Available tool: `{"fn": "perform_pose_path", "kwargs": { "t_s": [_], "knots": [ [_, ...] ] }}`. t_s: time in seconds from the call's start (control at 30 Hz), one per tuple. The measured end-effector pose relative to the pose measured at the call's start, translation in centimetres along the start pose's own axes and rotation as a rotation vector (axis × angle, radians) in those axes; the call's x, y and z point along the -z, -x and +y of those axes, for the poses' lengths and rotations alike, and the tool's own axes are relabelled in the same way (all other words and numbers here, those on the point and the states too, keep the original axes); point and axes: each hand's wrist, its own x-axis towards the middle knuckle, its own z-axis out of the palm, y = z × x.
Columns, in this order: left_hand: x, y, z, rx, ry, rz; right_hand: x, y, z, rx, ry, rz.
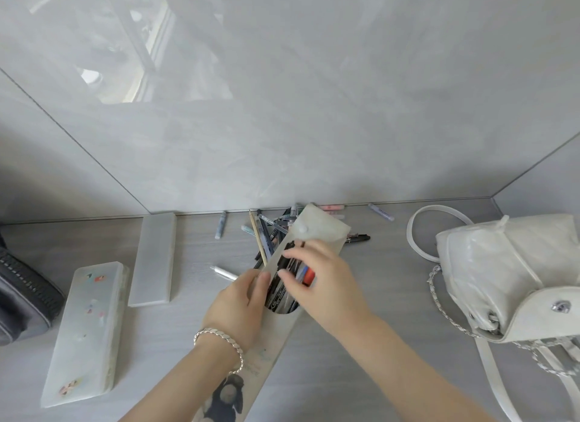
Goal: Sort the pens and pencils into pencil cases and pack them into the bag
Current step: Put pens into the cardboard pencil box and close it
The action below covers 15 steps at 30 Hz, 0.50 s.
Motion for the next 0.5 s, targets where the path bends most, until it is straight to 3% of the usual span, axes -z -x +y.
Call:
{"fn": "perform_pose_path", "kwargs": {
  "t_s": [0.1, 0.3, 0.43, 0.5],
  "knots": [
    [0.0, -0.1, -0.1, 0.013, 0.031, 0.007, -0.9, 0.4, 0.6, 0.088, 0.210, 0.046],
    [0.3, -0.9, -0.1, 0.025, -0.002, 0.011, -1.7, 0.2, 1.6, 0.088, 0.333, 0.051],
    [0.5, -1.6, -0.3, 0.047, -0.028, 0.020, -1.9, -0.3, 1.8, 0.187, 0.219, 0.072],
    [0.9, -2.2, -0.6, 0.072, -0.064, 0.056, -1.1, -0.9, 1.9, 0.130, 0.071, 0.078]
  ]
}}
